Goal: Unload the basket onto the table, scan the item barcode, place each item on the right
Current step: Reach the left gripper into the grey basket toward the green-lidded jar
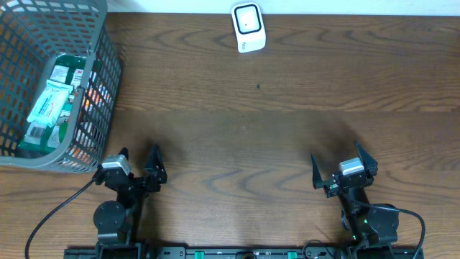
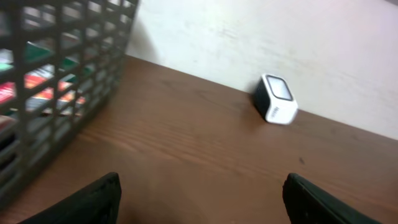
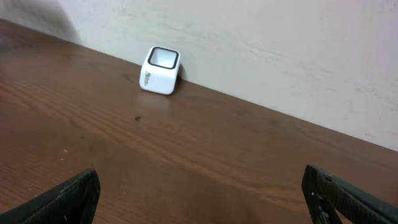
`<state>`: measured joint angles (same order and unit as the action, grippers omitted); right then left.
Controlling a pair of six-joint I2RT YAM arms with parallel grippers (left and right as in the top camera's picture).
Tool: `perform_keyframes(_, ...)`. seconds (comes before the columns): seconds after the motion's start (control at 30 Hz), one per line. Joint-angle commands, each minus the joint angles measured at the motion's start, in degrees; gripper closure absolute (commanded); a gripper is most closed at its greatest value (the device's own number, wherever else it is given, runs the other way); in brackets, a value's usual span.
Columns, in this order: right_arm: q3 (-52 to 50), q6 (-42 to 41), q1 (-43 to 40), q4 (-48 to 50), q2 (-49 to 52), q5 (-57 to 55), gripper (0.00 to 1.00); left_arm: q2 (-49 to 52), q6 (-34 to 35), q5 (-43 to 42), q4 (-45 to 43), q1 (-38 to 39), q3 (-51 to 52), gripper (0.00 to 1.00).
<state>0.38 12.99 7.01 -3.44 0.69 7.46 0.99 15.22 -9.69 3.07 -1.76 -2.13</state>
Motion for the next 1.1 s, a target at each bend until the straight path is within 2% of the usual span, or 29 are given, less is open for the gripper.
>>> perform_keyframes(0.0, -0.07, -0.72, 0.92, -0.24, -0.2, -0.37, 0.01, 1.22, 0.52, -5.05, 4.42, 0.24, -5.57, 0.16)
perform_keyframes(0.23, -0.07, -0.72, 0.92, -0.24, -0.2, -0.37, 0.01, 9.77, 0.5, -6.78, 15.1, 0.24, -22.88, 0.16)
perform_keyframes(0.5, -0.07, -0.72, 0.92, -0.24, -0.2, -0.37, 0.01, 28.79, 0.48, -6.62, 31.65, 0.22, -52.46, 0.16)
perform_keyframes(0.8, -0.07, -0.72, 0.92, -0.24, -0.2, -0.37, 0.01, 57.86, -1.75, -3.48, 54.34, 0.17, -96.87, 0.16)
perform_keyframes(0.93, -0.07, -0.72, 0.92, -0.24, -0.2, -0.37, 0.01, 73.2, -2.58, 3.8, 67.32, 0.17, -120.48, 0.16)
perform_keyframes(1.07, -0.07, -0.72, 0.92, -0.24, -0.2, -0.37, 0.01, 84.8, -2.54, 11.3, 76.83, -1.16, -134.9, 0.16)
